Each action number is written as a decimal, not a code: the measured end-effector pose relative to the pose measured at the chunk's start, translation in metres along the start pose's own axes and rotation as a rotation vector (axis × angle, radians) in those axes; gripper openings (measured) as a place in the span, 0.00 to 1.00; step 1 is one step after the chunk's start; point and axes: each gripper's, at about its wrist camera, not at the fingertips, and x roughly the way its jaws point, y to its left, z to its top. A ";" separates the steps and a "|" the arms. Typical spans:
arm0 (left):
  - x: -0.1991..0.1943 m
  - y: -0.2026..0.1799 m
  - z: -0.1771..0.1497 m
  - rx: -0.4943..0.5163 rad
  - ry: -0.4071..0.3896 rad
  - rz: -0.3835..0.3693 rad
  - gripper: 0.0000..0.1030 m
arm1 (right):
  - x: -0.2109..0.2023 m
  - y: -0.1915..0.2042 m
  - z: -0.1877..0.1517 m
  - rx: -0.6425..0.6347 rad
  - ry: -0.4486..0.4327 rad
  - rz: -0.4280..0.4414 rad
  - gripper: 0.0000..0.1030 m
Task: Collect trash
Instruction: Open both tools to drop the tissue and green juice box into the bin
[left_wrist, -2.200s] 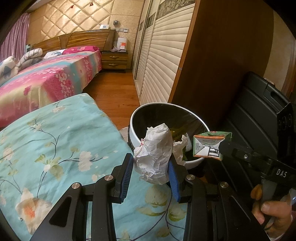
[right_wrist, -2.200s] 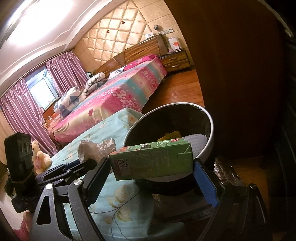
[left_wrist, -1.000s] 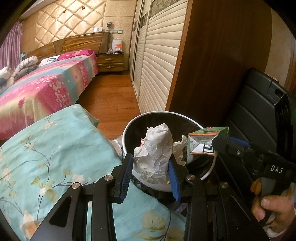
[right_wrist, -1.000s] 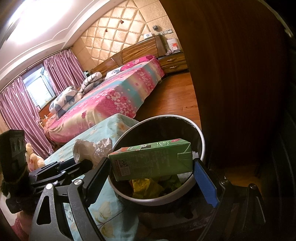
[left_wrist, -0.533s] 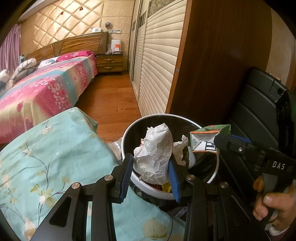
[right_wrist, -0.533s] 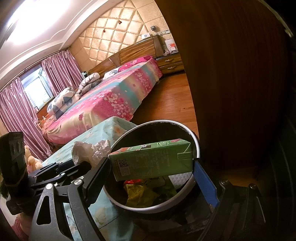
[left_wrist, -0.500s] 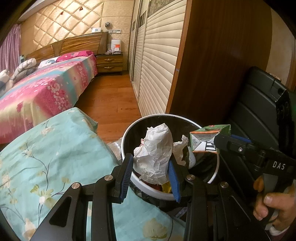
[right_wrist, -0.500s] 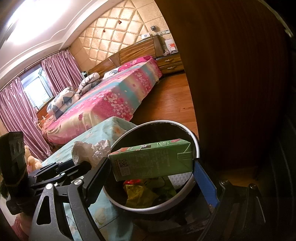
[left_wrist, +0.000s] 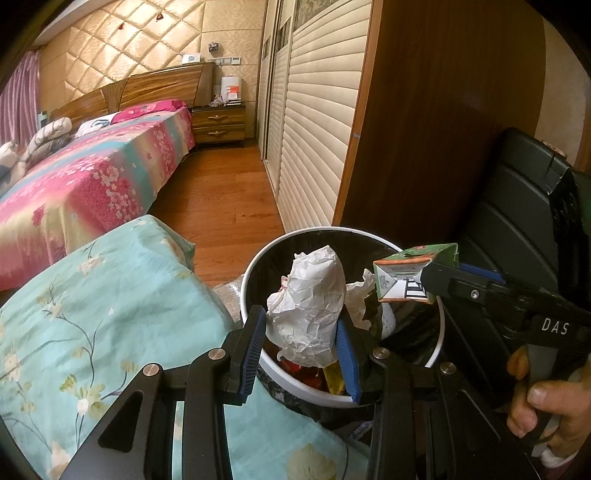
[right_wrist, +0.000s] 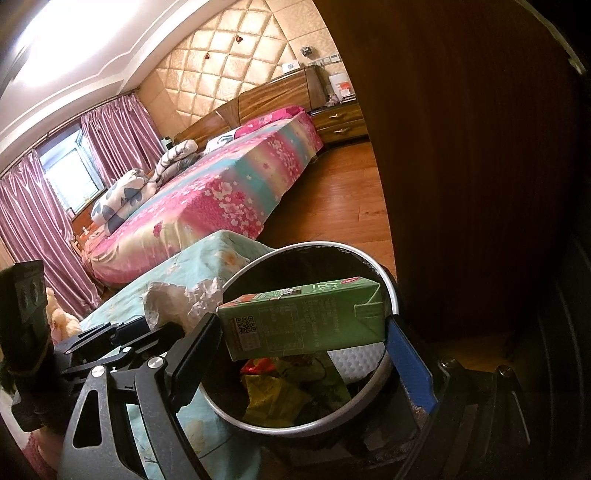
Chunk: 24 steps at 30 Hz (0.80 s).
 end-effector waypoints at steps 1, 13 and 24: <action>0.000 0.000 0.000 0.000 0.001 0.000 0.35 | 0.000 0.001 0.000 0.000 0.002 0.000 0.87; 0.004 0.000 0.004 0.006 0.009 0.005 0.35 | 0.005 0.003 0.002 -0.011 0.011 -0.008 0.87; 0.008 0.003 0.007 0.003 0.016 -0.002 0.36 | 0.007 0.003 0.001 -0.009 0.024 -0.016 0.87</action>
